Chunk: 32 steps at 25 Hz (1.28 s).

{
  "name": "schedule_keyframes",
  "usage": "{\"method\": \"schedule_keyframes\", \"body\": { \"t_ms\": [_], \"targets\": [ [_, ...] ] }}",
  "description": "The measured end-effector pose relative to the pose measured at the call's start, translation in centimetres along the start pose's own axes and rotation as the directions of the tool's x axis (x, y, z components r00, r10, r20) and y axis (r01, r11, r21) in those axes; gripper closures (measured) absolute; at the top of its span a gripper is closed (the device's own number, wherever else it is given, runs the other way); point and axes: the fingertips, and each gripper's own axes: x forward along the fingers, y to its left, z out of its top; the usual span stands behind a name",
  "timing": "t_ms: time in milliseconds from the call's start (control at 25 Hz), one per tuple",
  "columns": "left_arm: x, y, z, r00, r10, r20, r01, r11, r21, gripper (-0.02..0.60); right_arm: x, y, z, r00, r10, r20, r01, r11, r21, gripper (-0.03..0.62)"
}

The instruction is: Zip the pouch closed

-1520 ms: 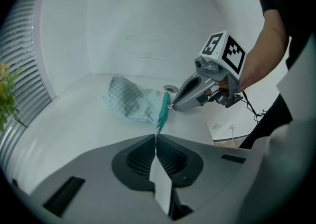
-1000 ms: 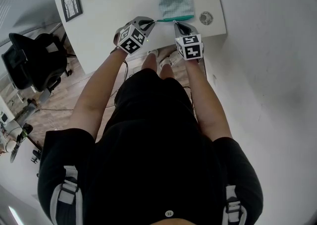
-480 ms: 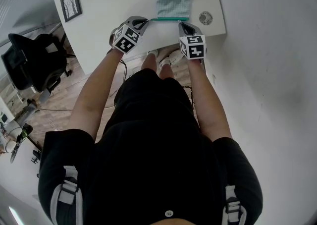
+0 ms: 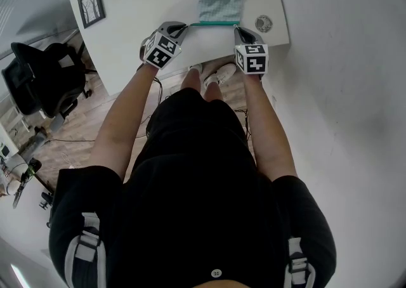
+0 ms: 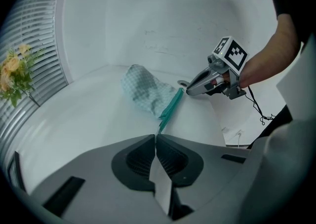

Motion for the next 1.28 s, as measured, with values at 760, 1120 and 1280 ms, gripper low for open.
{"method": "schedule_keyframes", "body": {
  "t_ms": [760,1120,1280],
  "targets": [
    [-7.2,-0.1,0.7,0.986,0.117,0.119,-0.109,0.992,-0.070,0.462,-5.8,1.5,1.3,0.993,0.097,0.068,-0.092,0.992,-0.082,0.470],
    [-14.7,-3.3,9.2,0.920,0.130,0.369,-0.121,0.992,-0.047,0.462,-13.1,5.9,8.5,0.933,0.226,0.282,-0.179,0.967,-0.181,0.470],
    [-18.6,-5.1,13.7,0.860,0.115,0.497,-0.101,0.993,-0.055,0.468,-17.4,7.8,12.3,0.879,0.281,0.386,-0.199,0.951,-0.238,0.471]
  ]
}}
